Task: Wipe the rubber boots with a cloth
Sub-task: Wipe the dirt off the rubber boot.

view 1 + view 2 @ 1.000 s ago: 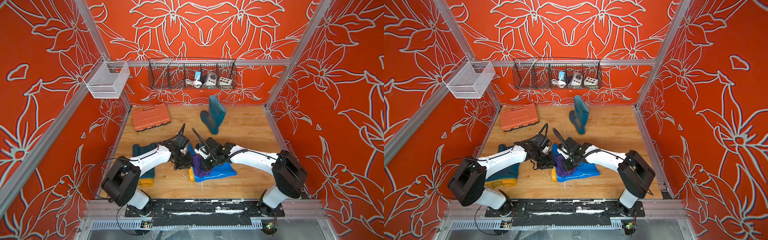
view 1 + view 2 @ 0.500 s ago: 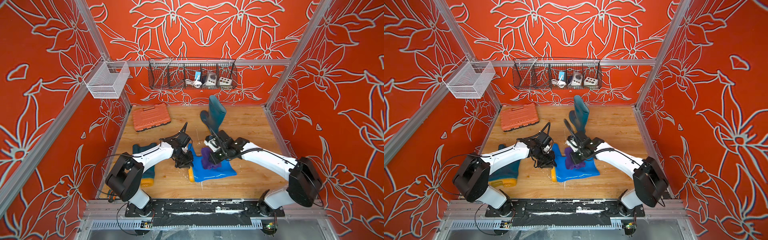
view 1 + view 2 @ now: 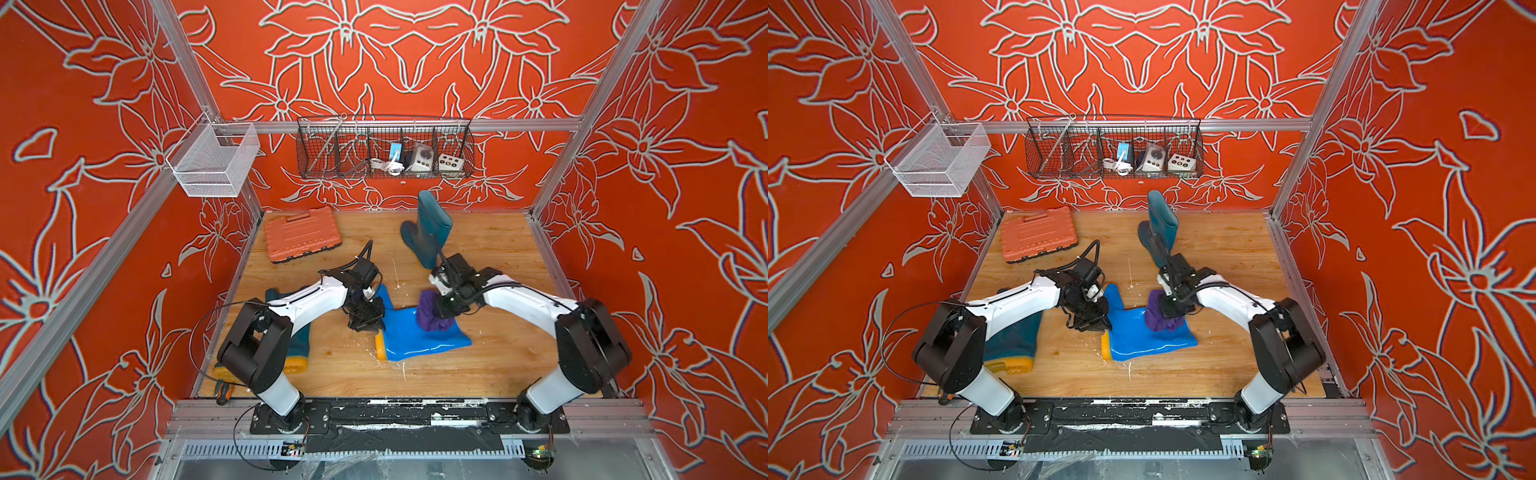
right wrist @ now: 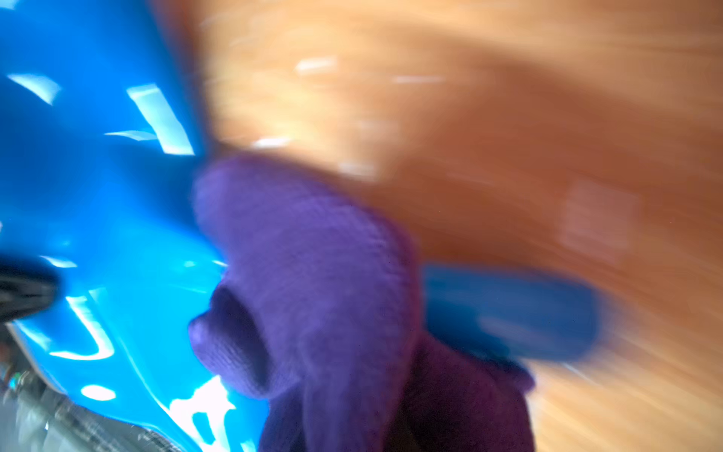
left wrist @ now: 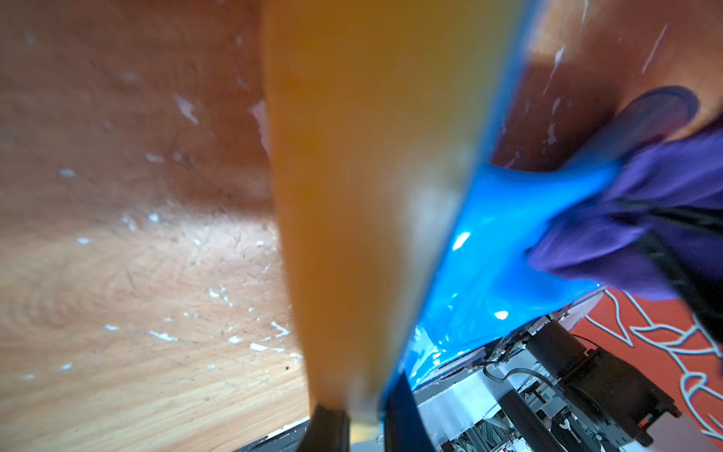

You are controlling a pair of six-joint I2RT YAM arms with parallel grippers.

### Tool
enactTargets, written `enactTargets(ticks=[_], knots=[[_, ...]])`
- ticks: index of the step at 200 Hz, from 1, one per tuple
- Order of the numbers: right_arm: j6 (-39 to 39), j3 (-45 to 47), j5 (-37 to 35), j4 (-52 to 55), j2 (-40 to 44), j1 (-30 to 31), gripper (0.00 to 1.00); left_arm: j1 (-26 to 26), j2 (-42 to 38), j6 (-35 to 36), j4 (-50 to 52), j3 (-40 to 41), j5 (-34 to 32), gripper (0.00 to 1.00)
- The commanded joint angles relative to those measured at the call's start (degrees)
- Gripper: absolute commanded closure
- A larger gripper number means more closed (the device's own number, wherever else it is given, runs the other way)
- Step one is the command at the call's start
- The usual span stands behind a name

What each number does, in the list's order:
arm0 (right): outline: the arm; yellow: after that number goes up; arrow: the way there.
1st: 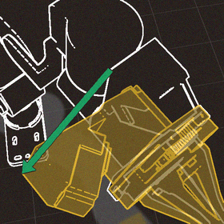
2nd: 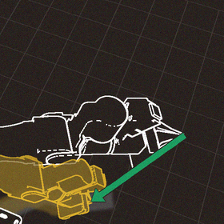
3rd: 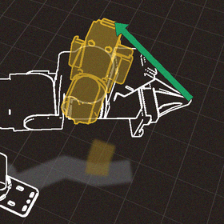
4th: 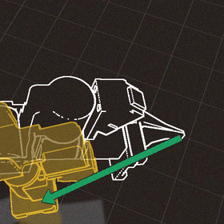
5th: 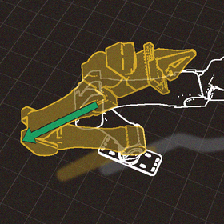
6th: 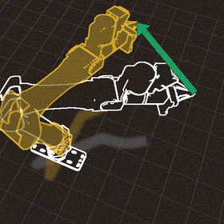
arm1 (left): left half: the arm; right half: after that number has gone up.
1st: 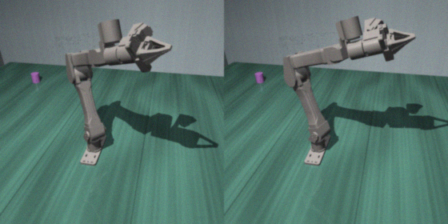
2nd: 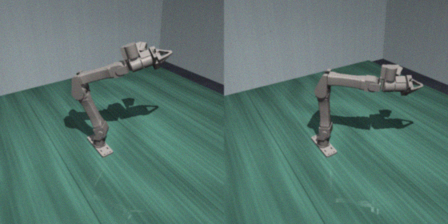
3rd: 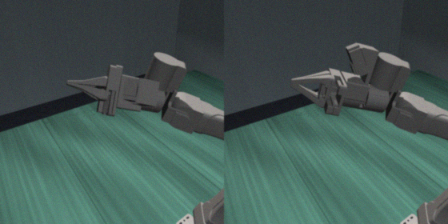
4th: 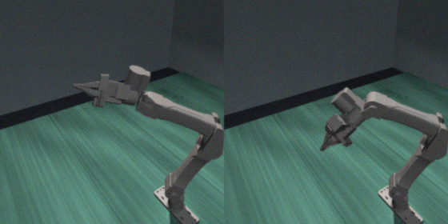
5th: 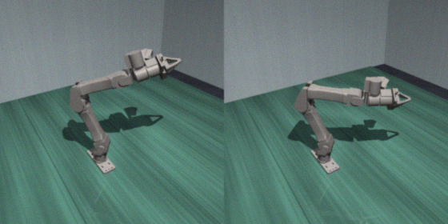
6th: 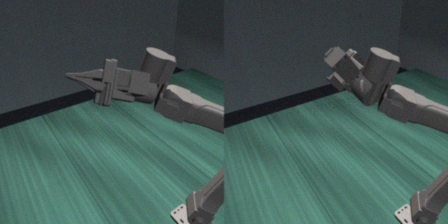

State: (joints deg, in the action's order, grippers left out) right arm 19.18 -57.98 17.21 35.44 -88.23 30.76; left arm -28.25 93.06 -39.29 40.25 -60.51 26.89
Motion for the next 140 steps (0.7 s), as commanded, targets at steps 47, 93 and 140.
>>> enactTargets(ticks=[47, 93, 140], knots=[[0.56, -8.19, 1.63, -0.56, 0.92, 17.84, 1.0, 0.7, -2.39, 3.35, 0.83, -4.41, -2.62, 0.47], [1.79, -6.1, 3.89, -3.82, -6.96, 21.34, 1.0, 0.24, -8.47, -2.82, -5.76, 6.64, 0.34, 0.47], [2.52, 9.93, 4.23, 0.01, 1.95, 0.07, 1.0, -3.17, -9.56, -5.88, -8.84, 11.9, -0.17, 0.47]])
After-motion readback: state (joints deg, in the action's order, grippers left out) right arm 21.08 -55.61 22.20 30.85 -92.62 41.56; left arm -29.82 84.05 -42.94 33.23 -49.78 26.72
